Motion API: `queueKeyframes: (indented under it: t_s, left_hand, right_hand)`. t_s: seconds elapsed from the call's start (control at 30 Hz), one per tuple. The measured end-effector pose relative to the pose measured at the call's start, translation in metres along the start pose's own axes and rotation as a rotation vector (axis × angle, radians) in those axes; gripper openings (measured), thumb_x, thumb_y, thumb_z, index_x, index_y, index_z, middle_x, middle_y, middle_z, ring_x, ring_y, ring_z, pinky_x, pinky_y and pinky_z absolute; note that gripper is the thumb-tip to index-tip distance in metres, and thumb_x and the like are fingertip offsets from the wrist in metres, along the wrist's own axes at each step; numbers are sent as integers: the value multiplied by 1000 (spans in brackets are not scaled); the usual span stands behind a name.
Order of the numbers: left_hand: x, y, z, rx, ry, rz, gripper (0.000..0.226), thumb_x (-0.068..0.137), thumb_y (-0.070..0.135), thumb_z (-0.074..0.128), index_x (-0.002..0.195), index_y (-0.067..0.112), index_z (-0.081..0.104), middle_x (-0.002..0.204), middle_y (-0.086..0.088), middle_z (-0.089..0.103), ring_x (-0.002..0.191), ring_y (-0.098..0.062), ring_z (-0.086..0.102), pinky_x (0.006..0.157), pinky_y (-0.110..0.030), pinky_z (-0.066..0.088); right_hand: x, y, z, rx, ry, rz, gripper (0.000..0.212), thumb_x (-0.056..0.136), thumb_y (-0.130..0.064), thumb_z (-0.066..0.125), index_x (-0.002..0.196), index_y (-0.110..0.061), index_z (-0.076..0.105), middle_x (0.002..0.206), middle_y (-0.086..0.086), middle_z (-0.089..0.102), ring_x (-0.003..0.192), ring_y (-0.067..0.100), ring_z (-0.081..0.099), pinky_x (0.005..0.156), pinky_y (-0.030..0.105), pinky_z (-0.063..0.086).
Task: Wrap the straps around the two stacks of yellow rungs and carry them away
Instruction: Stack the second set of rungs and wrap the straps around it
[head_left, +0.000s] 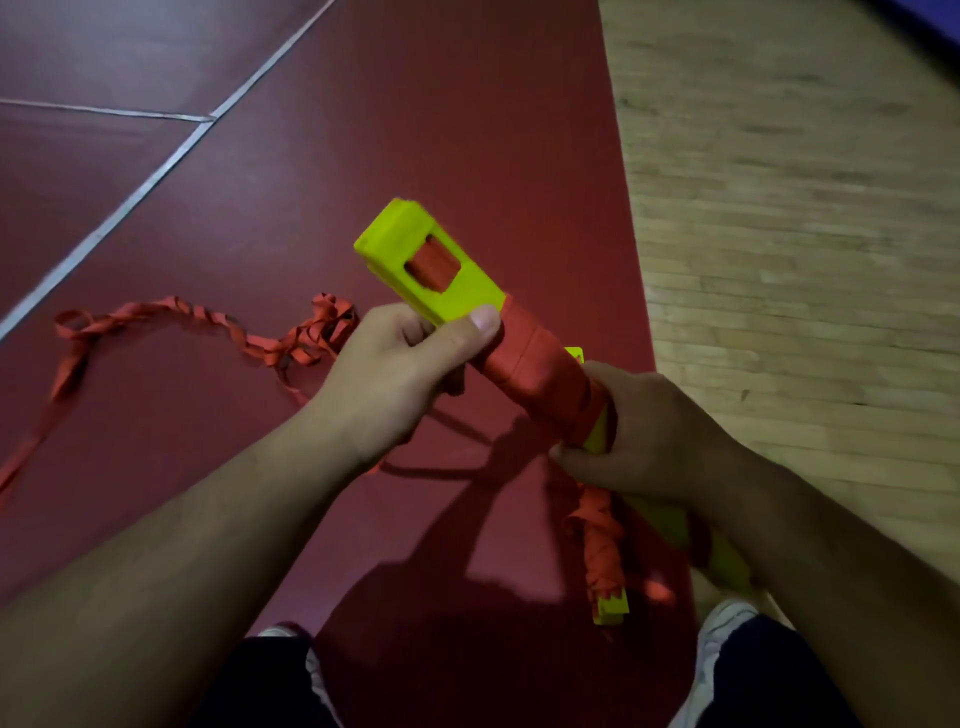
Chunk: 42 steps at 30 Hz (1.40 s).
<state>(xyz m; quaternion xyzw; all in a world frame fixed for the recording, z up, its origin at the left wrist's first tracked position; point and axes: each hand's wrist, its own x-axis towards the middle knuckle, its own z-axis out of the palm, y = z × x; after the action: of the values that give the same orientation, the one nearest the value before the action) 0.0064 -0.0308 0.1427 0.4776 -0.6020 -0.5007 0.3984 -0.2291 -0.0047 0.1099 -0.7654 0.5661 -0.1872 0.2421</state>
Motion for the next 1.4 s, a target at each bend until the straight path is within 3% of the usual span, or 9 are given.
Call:
queueKeyframes:
  t_s: [0.23,0.37,0.47,0.57,0.8,0.9,1.03,1.23,1.4]
  left_hand:
    - [0,4,4,-68,86,41,66,74,61,57,59,-2,51,58,-16,42,45,-19,32,42,-25,20]
    - [-3,2,4,-141,88,46,66,73,60,57,63,-6,51,57,-14,44,48,-23,33,46,-35,20]
    - [-3,1,3,-207,30,40,48,77,58,57,55,15,56,49,-3,43,41,-20,31,41,-28,20]
    - [-1,5,1,-211,-50,82,41,83,53,55,58,20,58,51,2,44,43,-15,35,42,-28,24]
    - [10,-11,-12,230,-79,30,46,94,60,47,72,20,55,56,13,55,48,-2,46,48,-15,35]
    - [13,-27,-12,327,-56,3,53,92,67,46,72,19,53,53,12,53,47,-5,45,53,-27,37]
    - [15,-29,-11,292,-35,-25,80,73,77,45,87,0,57,58,3,52,56,-16,45,60,-35,38]
    - [13,-18,-15,95,-139,22,25,92,32,51,78,12,55,66,-2,60,54,-17,45,50,-26,34]
    - [11,-14,-14,110,-103,-48,34,102,16,43,75,8,61,68,-7,65,57,-22,49,59,-33,38]
  right_hand:
    - [1,-13,3,315,-139,76,43,66,-21,90,99,-22,62,83,2,70,71,9,66,67,29,52]
    - [-2,-7,-2,865,-447,208,34,62,-16,86,90,-20,69,78,13,68,68,28,67,68,42,55]
    - [-4,-6,3,1155,-704,214,48,57,-21,83,98,-3,64,80,20,70,69,31,69,69,37,56]
    - [-6,-11,5,1186,-844,254,50,65,-15,69,110,3,55,72,19,67,61,29,66,62,34,55]
    - [4,-9,14,403,-223,327,22,74,-20,79,81,-7,63,63,5,66,55,17,60,61,36,49]
    - [6,-6,15,118,-65,322,18,77,-28,75,74,-19,60,70,-1,65,67,19,61,59,33,44]
    - [4,-5,18,84,4,311,20,75,-33,75,74,-22,58,72,-2,63,69,18,60,60,34,44]
    - [7,-6,13,106,76,288,17,75,-26,76,80,-15,64,75,4,65,72,21,59,64,33,45]
    - [7,-4,15,86,72,301,17,73,-28,76,77,-19,63,73,-1,64,69,18,59,60,31,42]
